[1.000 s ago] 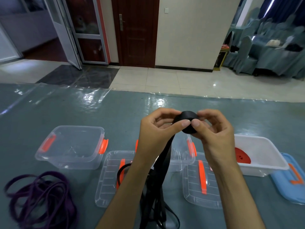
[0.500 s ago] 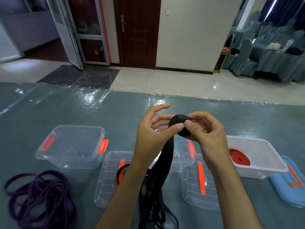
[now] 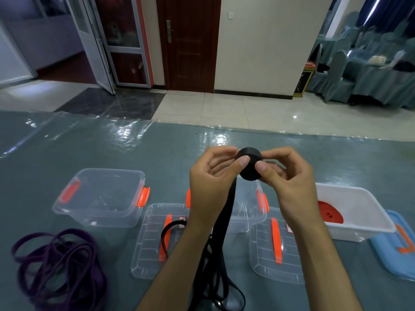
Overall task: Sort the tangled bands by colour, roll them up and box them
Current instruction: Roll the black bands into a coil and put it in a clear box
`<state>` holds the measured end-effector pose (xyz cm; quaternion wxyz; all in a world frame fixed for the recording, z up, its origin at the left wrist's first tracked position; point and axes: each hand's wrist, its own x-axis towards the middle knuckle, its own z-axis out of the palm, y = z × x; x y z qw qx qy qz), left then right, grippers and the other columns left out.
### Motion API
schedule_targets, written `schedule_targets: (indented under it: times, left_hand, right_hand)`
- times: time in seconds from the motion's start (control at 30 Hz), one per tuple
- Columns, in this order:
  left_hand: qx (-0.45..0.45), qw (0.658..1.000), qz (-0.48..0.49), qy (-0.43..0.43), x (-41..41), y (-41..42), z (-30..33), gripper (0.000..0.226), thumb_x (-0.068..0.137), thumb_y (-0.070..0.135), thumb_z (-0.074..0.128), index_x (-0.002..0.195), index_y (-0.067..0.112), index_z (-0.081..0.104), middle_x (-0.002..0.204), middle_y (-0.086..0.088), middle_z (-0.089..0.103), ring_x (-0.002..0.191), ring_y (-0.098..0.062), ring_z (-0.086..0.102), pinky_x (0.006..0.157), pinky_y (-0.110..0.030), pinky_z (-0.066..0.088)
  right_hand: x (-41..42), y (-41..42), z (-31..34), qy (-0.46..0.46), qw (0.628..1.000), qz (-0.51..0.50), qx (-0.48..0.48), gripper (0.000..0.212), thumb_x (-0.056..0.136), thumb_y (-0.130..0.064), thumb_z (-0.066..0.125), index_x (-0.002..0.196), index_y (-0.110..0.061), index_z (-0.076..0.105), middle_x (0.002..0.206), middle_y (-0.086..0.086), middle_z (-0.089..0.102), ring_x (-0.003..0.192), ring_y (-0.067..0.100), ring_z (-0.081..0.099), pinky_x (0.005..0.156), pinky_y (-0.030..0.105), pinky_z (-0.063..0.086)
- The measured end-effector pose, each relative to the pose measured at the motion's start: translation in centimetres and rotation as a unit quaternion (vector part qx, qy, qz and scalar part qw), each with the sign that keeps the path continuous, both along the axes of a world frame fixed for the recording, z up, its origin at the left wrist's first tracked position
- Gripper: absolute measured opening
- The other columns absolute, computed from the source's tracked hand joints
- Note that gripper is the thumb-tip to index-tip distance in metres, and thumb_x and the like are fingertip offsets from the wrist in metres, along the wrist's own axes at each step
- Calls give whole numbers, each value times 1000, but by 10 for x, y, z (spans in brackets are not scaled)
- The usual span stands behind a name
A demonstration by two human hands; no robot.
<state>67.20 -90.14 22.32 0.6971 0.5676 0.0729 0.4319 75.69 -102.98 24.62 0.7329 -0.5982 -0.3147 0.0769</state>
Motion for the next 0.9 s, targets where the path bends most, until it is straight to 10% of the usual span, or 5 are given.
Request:
schedule_targets:
  times: [0.3, 0.47, 0.73, 0.9]
  left_hand:
    - [44, 998, -25, 25, 6, 9, -6, 17, 96, 3, 74, 112, 9, 79, 108, -7, 79, 105, -22, 76, 90, -27, 59]
    - [-13, 1000, -22, 2, 8, -3, -7, 13, 94, 4, 77, 106, 8, 76, 104, -7, 80, 101, -21, 77, 87, -24, 59]
    - [66, 995, -58, 55, 5, 11, -6, 21, 96, 4, 75, 114, 13, 79, 110, -5, 80, 107, -20, 76, 94, -26, 59]
    - [56, 998, -3, 30, 9, 2, -7, 15, 95, 4, 75, 109, 10, 79, 104, -2, 81, 103, -22, 78, 89, -27, 60]
  right_hand:
    - [-2, 2, -12, 75, 997, -14, 9, 39, 81, -20, 83, 98, 6, 59, 107, 13, 79, 101, 29, 78, 88, 41, 64]
    - [1, 1, -9, 39, 998, -34, 37, 25, 84, -21, 84, 107, -21, 74, 104, 5, 79, 97, 24, 78, 78, 31, 64]
    - [7, 0, -14, 135, 990, 7, 31, 28, 80, -21, 82, 83, -10, 56, 109, 17, 77, 106, 38, 75, 77, 45, 65]
    - [-2, 5, -8, 43, 998, -41, 21, 23, 90, -22, 78, 110, -20, 69, 102, 2, 74, 97, 25, 77, 73, 37, 66]
